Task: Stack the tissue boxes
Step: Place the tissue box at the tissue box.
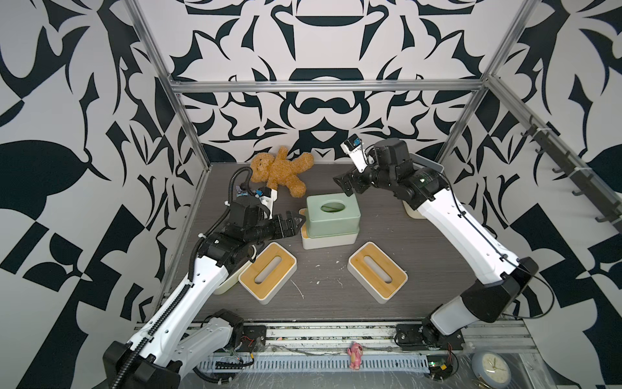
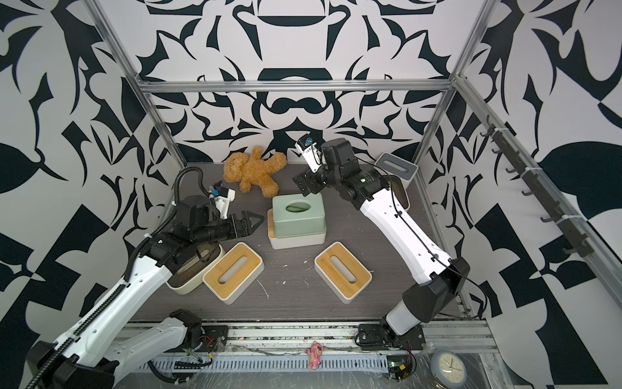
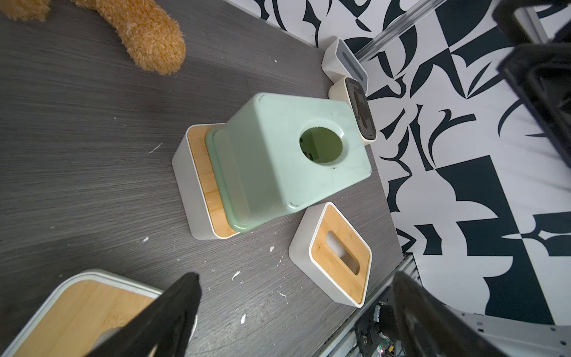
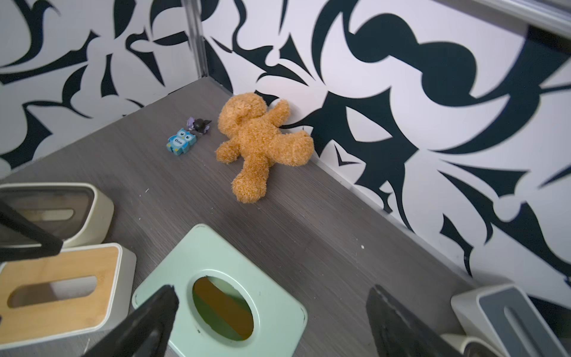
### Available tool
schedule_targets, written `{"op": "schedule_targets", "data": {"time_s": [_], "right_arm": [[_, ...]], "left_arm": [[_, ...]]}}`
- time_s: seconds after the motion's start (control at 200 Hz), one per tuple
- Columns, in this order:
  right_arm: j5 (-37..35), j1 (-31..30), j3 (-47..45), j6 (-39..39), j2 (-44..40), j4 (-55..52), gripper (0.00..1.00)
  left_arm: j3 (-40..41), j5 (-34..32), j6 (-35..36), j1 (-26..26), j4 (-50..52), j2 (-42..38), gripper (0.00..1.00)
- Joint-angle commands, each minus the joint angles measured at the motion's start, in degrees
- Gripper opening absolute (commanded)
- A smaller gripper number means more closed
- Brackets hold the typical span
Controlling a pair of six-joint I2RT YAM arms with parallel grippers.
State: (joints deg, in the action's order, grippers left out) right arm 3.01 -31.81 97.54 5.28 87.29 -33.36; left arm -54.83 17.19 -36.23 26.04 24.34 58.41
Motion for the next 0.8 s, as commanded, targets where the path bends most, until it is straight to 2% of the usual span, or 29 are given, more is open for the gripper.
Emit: {"op": "schedule_targets", "data": {"time_s": [0.0, 0.04, 0.085, 0.175, 0.23, 0.32, 0.395, 0.455, 0.795], "right_arm": [[-3.86, 2.30, -9.07, -16.13, -4.19, 3.82, 0.99], [-3.52, 4.23, -12.04, -20.91, -6.17, 4.14, 0.99], [-0.02, 7.44, -14.47, -25.33, -8.05, 3.40, 0.99], [14.55, 17.17, -20.17, -36.20, -10.78, 5.06, 0.99], [23.76, 21.07, -23.14, -41.72, -10.85, 7.16, 1.00], [28.80, 21.57, -24.56, -45.01, -10.31, 6.95, 1.00], [33.55, 20.95, -27.19, -49.91, -10.21, 12.56, 1.00], [34.59, 20.58, -28.50, -52.73, -9.93, 14.87, 0.99], [35.67, 17.45, -29.84, -55.91, -5.17, 21.23, 0.99]], "left_arm": [[-1.91, 1.36, -4.17, -0.03, -1.55, 1.97, 0.99], [-1.52, 1.85, -5.22, -0.05, -2.97, 2.58, 0.99], [-0.94, 2.27, -6.48, -0.03, -4.85, 3.24, 0.99], [-0.66, 3.91, -7.23, -0.03, -7.57, 5.11, 0.99], [-1.44, 3.55, -7.03, -0.03, -7.22, 6.63, 0.99], [-3.33, 1.49, -5.30, 0.01, -4.66, 9.47, 0.99], [-4.78, 1.56, -4.39, 0.00, -3.87, 11.75, 0.99], [-5.91, 2.37, -3.95, 0.09, -3.87, 13.51, 0.99], [-12.26, 6.53, -2.73, 0.97, -4.20, 22.53, 0.99]]}}
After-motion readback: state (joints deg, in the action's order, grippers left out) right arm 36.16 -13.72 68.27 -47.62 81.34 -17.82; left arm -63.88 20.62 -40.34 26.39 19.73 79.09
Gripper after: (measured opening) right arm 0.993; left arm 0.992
